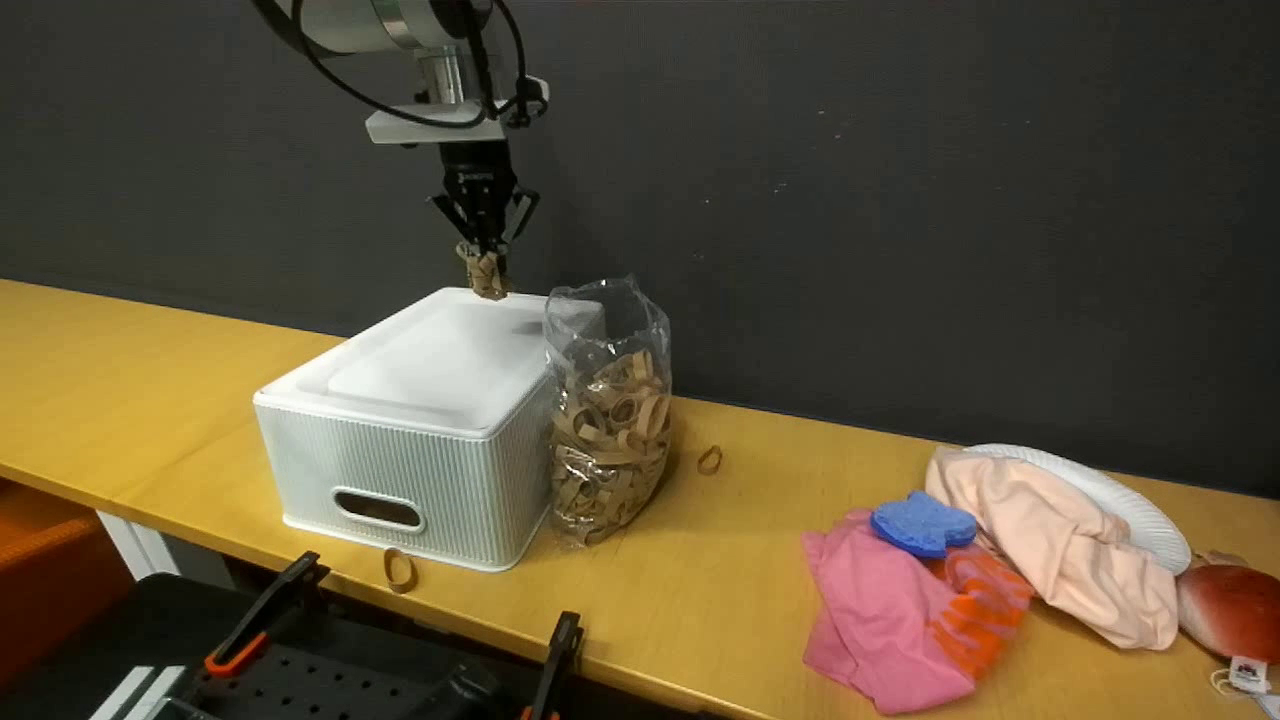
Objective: Take the rubber bands out of the plastic bag
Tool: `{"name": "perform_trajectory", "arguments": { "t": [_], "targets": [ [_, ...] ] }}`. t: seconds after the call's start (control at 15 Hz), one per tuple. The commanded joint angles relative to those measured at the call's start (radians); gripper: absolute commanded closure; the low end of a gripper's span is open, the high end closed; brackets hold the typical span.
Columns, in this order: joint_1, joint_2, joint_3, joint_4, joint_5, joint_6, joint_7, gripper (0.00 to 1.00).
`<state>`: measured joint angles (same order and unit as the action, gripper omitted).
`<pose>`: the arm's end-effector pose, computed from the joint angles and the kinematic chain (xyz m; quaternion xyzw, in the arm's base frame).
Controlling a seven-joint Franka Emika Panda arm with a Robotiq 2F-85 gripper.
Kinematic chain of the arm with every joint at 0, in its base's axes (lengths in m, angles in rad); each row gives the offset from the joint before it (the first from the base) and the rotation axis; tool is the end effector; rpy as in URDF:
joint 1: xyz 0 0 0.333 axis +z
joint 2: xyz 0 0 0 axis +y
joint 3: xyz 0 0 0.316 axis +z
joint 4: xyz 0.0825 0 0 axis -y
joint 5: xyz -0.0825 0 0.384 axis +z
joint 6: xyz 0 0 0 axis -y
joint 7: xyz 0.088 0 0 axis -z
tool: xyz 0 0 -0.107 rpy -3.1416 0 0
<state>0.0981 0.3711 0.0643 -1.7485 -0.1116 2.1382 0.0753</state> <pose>0.6450 0.0972 0.3629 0.9968 0.0707 0.0141 0.0343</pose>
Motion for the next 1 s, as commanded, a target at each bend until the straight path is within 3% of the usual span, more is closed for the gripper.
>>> {"name": "perform_trajectory", "arguments": {
  "t": [0.0,0.13,0.2,0.33,0.8,0.93],
  "targets": [
    [0.000,0.028,0.010,0.032,0.043,-0.037,-0.036,0.97],
    [-0.001,0.034,0.009,0.031,0.055,-0.036,-0.041,0.97],
    [-0.002,0.035,0.007,0.029,0.058,-0.037,-0.042,0.65],
    [-0.003,0.039,0.007,0.028,0.067,-0.038,-0.042,0.59],
    [-0.004,0.018,0.003,0.032,0.076,-0.056,-0.041,0.08],
    [-0.003,-0.019,-0.003,0.027,0.065,-0.088,-0.033,0.00]
  ]
}}
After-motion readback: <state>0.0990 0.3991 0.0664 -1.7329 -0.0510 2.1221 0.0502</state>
